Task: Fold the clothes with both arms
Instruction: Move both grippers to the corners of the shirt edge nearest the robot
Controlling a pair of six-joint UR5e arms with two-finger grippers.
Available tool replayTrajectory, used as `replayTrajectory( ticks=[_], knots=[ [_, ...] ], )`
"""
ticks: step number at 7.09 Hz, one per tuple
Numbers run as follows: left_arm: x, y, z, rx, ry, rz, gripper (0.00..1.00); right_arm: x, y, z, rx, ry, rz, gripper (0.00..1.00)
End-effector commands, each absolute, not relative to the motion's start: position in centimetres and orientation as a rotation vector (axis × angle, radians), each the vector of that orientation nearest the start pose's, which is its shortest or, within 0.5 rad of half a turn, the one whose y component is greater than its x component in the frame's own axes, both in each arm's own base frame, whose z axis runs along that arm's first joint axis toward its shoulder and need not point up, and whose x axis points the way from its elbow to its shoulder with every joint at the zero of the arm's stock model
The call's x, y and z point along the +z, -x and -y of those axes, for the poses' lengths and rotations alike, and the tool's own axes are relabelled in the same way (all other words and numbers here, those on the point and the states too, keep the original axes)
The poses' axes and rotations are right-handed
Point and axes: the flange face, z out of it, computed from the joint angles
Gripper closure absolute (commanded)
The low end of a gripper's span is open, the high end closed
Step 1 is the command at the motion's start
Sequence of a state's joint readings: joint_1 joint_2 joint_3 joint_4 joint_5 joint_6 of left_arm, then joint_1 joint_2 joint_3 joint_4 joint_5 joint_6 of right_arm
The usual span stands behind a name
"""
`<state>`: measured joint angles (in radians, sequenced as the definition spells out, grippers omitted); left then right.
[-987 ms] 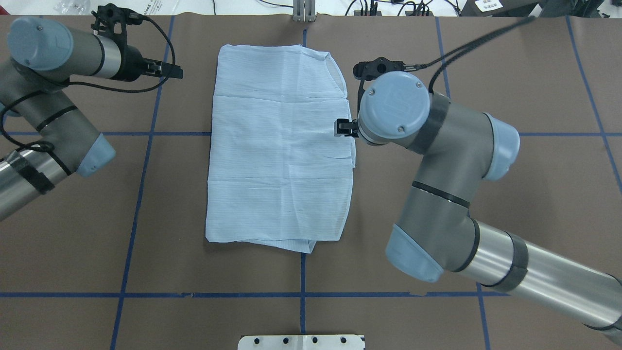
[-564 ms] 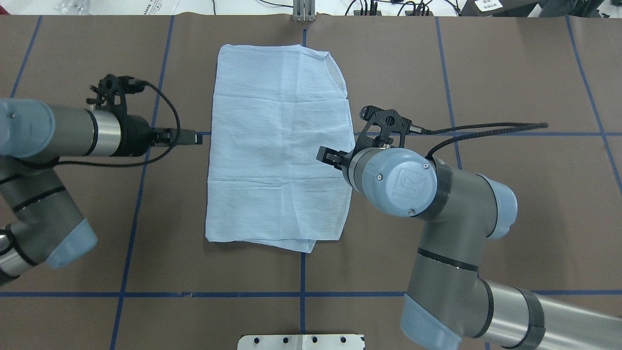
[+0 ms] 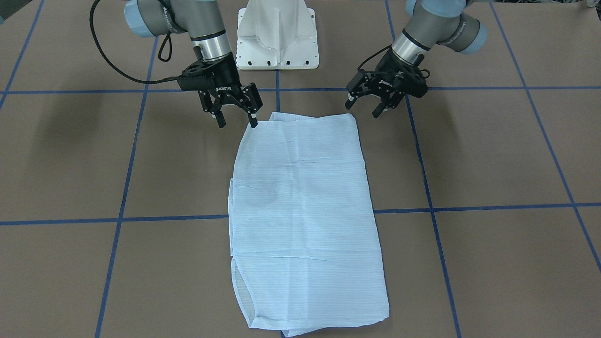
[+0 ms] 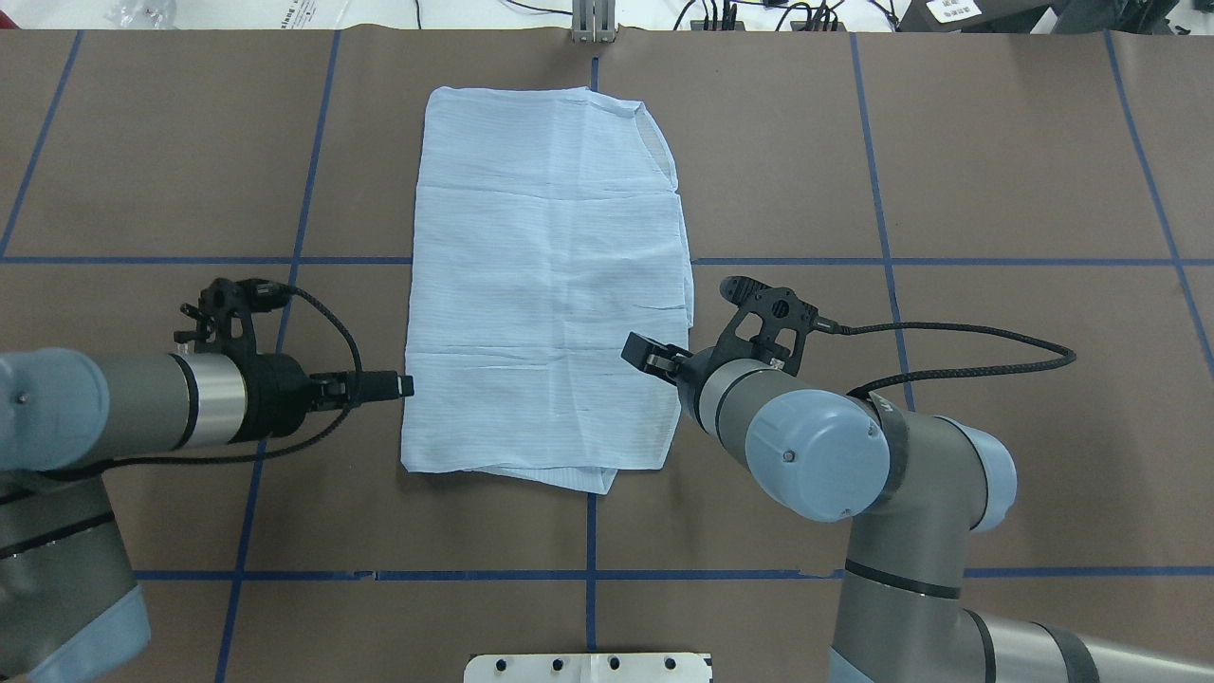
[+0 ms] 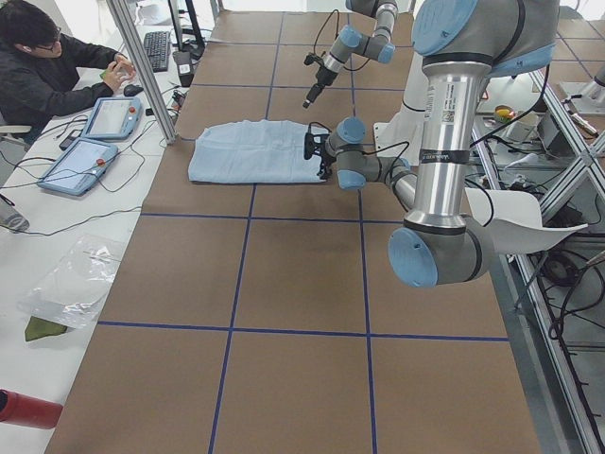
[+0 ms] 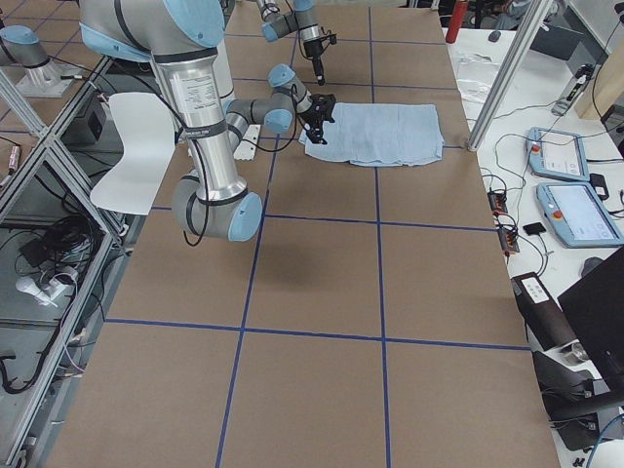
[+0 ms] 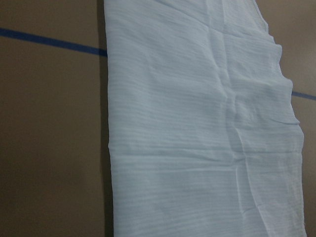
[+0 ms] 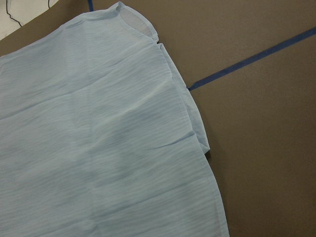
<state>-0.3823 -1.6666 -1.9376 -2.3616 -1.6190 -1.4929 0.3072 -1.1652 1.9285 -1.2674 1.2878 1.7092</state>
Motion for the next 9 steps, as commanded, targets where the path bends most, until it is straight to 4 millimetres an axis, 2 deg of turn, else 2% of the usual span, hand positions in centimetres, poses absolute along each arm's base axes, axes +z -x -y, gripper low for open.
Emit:
replayTrajectory(
  ticks=[1,2,3,5,8,9],
  knots=[
    [34.6,-46.9,30.5,-0.298,-0.201,-1.141,0.11,24.3,51.1,32.4,0.551,-0.349,1.050,0.00],
    [34.7,-48.1,30.9,-0.301,-0.204,-1.134,0.18,24.3,51.1,32.4,0.553,-0.355,1.050,0.00],
    [35.0,-48.3,30.9,-0.298,-0.202,-1.127,0.22,24.1,51.0,32.4,0.554,-0.356,1.054,0.00],
    [35.8,-48.4,30.9,-0.296,-0.199,-1.110,0.23,24.1,51.0,32.4,0.554,-0.356,1.055,0.00],
    [35.7,-49.4,29.9,-0.271,-0.182,-1.084,0.26,24.0,51.0,32.4,0.552,-0.356,1.056,0.00],
    [35.7,-49.4,29.9,-0.271,-0.182,-1.084,0.36,24.0,51.0,32.4,0.552,-0.356,1.056,0.00]
  ],
)
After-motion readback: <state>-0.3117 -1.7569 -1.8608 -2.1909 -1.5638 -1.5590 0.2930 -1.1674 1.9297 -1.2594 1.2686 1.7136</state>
